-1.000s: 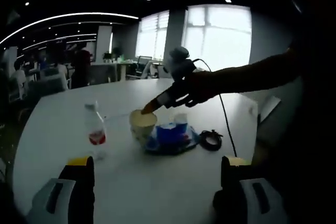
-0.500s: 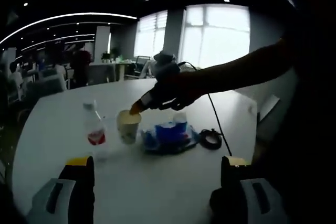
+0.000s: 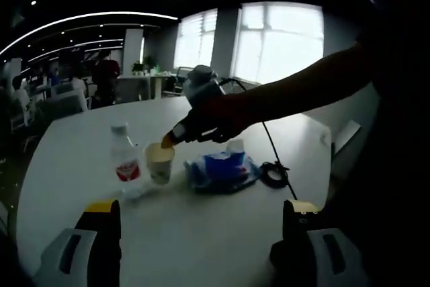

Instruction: Arrange the tabletop items into an orderly group along one side of the table until the central work area is clear of visible clutter.

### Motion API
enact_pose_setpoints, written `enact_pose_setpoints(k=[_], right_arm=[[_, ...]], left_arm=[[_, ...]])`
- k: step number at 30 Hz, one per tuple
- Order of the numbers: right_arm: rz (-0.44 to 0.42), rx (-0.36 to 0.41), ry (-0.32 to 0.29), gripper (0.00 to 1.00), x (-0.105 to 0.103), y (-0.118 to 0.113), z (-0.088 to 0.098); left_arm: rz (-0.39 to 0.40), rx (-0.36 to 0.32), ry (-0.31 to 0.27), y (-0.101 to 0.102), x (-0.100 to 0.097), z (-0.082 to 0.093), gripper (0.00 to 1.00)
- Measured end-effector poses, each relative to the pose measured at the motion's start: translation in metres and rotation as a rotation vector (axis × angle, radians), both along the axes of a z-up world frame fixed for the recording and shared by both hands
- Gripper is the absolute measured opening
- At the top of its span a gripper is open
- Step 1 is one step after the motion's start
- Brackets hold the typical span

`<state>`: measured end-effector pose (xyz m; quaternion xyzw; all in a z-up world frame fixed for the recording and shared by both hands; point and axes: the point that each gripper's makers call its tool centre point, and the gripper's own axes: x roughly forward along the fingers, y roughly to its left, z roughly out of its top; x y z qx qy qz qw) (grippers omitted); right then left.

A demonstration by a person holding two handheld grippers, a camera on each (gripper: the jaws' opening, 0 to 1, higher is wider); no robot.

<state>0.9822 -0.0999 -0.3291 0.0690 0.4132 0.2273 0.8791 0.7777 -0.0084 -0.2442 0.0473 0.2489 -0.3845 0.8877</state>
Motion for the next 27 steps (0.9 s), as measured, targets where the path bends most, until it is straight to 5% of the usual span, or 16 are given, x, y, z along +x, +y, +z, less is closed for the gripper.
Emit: enact_pose_setpoints(k=[27], right_arm=[[-0.001, 0.0, 0.026, 0.07, 0.0, 0.002, -0.013]], left_arm=[[-0.01, 0.006, 0.017, 0.003, 0.008, -0.004, 0.99]])
